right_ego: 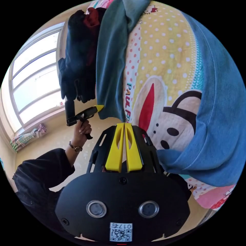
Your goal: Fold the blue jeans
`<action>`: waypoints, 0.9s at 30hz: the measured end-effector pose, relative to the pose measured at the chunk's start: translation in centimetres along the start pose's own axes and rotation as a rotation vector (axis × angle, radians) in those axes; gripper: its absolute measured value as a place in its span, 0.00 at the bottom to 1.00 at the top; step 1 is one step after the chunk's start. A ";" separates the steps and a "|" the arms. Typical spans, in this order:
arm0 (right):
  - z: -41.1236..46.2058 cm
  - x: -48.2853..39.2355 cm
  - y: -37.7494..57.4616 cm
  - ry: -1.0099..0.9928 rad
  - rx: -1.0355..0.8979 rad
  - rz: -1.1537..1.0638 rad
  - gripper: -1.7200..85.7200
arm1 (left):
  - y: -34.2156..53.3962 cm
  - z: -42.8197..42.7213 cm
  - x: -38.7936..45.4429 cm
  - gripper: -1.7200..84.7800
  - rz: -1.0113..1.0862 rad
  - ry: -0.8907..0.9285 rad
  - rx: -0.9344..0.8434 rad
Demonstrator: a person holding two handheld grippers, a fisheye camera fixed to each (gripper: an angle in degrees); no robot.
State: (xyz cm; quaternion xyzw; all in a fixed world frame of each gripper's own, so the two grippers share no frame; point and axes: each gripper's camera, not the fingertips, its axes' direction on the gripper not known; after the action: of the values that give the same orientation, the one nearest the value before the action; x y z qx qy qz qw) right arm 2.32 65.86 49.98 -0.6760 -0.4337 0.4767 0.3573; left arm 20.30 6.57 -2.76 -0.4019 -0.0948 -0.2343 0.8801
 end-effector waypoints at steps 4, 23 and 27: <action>1.3 1.2 4.5 0.109 -0.127 -0.091 0.03 | 5.3 -1.2 -0.6 0.05 -0.122 -0.074 0.014; -12.1 14.0 18.7 0.276 0.178 0.046 0.16 | 6.9 1.0 16.1 0.17 -0.029 -0.370 0.022; -10.4 15.0 18.0 0.452 0.095 0.024 0.09 | 5.8 0.3 17.9 0.13 0.012 -0.481 -0.038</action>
State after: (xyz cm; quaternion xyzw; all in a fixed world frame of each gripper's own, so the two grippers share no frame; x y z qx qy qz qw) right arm 19.18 72.42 31.88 -0.7531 -0.3118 0.3374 0.4710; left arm 38.73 4.11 -0.07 -0.4632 -0.2950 -0.1281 0.8258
